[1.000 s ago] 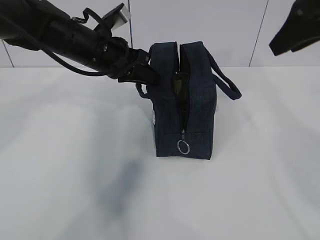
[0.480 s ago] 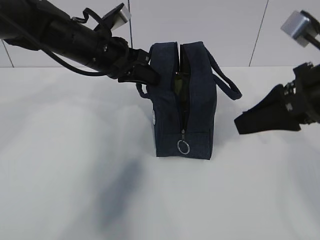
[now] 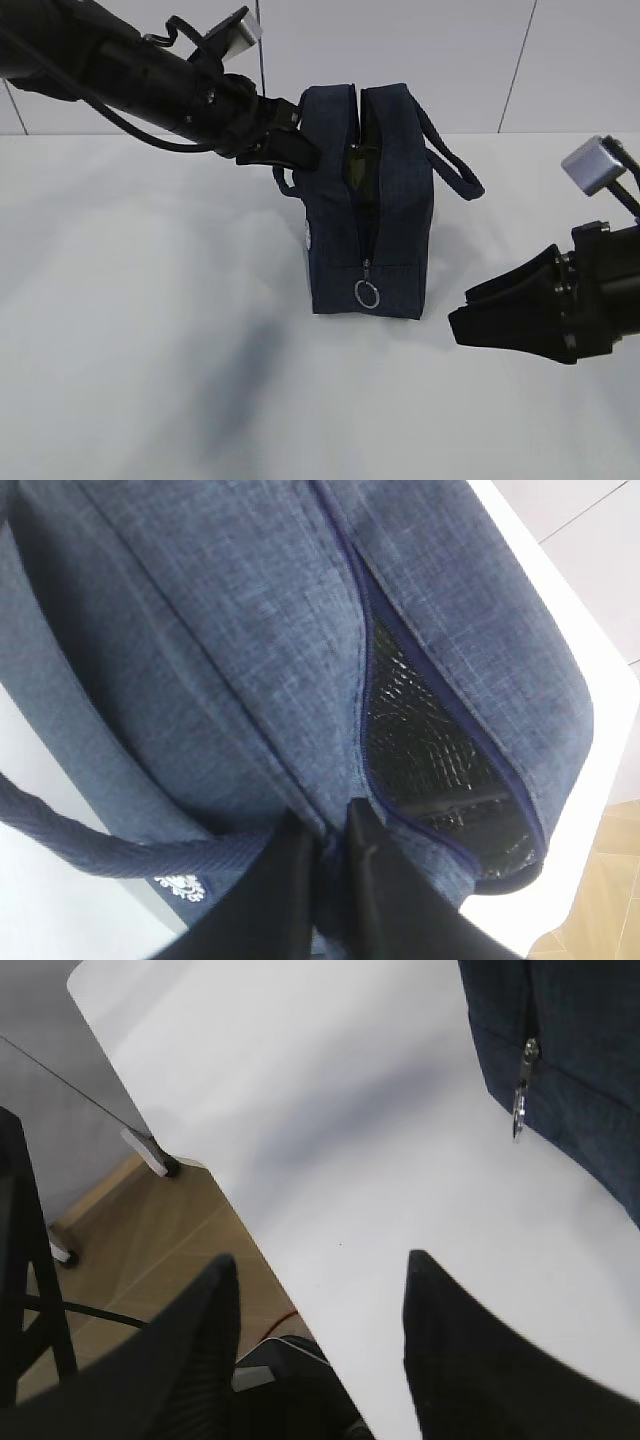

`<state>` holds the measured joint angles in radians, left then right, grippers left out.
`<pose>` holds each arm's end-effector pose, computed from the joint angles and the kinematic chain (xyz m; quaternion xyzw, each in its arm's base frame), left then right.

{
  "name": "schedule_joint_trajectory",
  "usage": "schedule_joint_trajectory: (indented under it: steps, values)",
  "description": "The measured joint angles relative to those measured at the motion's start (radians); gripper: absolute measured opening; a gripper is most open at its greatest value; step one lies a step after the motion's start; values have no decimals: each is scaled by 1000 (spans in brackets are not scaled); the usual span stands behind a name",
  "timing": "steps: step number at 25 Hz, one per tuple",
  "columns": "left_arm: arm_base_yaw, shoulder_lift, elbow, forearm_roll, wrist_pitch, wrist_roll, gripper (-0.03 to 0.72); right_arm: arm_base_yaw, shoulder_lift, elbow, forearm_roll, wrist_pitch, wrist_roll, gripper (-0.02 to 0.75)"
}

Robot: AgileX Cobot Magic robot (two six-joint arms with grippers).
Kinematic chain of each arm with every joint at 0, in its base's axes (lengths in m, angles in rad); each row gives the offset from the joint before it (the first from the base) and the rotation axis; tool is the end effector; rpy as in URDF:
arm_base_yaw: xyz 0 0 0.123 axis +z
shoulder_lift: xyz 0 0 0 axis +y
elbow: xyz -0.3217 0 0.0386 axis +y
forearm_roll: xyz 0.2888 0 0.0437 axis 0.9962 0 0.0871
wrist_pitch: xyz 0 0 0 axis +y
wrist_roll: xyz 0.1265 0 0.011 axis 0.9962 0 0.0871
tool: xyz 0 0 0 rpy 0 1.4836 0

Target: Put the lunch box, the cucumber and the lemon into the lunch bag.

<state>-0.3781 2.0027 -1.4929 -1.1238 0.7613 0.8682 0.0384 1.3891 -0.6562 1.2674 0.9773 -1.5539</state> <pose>0.4461 -0.2622 0.2240 0.2347 0.8540 -0.3824 0.2633 0.2574 0.1105 0.2178 -0.3352 0.8092 0.3646 0.3160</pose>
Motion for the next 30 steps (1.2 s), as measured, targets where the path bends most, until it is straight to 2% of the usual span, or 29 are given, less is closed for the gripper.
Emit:
schedule_joint_trajectory:
  steps: [8,13,24,30]
  values:
    - [0,0,0,0,2,0,17,16,86,19,95,33,-330,395]
    - [0,0,0,0,2,0,17,25,218,19,220,69,-569,395]
    - [0,0,0,0,2,0,17,25,391,19,488,67,-867,396]
    - [0,0,0,0,14,0,17,25,494,9,534,64,-1048,396]
